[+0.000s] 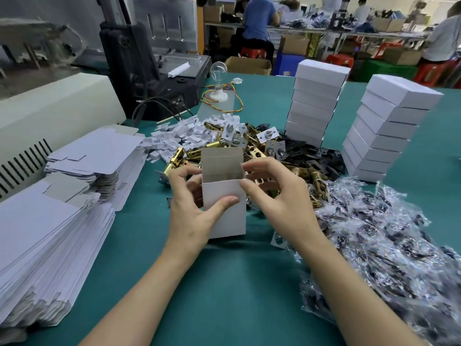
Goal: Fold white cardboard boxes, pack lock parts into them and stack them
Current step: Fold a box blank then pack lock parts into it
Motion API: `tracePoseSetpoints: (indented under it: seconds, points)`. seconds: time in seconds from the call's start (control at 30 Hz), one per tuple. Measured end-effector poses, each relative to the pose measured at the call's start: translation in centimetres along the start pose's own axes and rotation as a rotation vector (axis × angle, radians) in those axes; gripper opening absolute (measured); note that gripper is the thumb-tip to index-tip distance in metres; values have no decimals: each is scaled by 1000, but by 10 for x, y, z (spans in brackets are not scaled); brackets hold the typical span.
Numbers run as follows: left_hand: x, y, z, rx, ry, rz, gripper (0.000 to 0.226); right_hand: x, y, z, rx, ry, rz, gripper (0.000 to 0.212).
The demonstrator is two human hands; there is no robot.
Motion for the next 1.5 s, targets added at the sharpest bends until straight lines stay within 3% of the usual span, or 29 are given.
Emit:
tracePoseSetpoints:
  seconds: [0.13, 0.3, 0.53, 0.67, 0.83, 0.93, 1.07, 1.27, 1.43, 1.5]
  points:
    - [1, 0, -1, -20, -80, -16, 57, 4, 0, 0, 91, 72, 0, 28]
    - [-1, 2, 5, -120, -112, -59, 41, 14, 10, 3, 55, -27, 60, 31]
    - [-5, 4, 5, -92, -104, -127, 27, 20, 16, 4, 117, 82, 22, 19]
    - [-3, 1, 8, -56, -57, -98, 28, 17, 16, 3, 126, 133, -32, 11]
    - [2, -1, 15, -132, -67, -88, 24, 15, 17, -1, 128, 153, -31, 21]
    - [4, 1, 22, -187, -92, -50, 9, 14, 17, -1, 116, 130, -37, 13]
    - [5, 2, 30, -220, -128, -53, 38, 13, 16, 0, 94, 103, -39, 9]
    - [7, 1, 39, -365, -189, -140, 18, 13, 15, 4, 34, 66, -41, 12]
    - [7, 2, 39, -365, -205, -177, 32, 13, 15, 4, 14, 51, -46, 15]
    - [7, 1, 37, -355, -194, -168, 26, 13, 15, 3, 12, 36, -48, 11]
Point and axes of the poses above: each hand's wrist, its own y-axis away from the middle knuckle, its own x-axis out of the back of the hand, z = x × y, the point moved 4 cm from there along -y, towards the middle knuckle, and after that the axes turned 3 degrees about y, right-handed, at the moved point
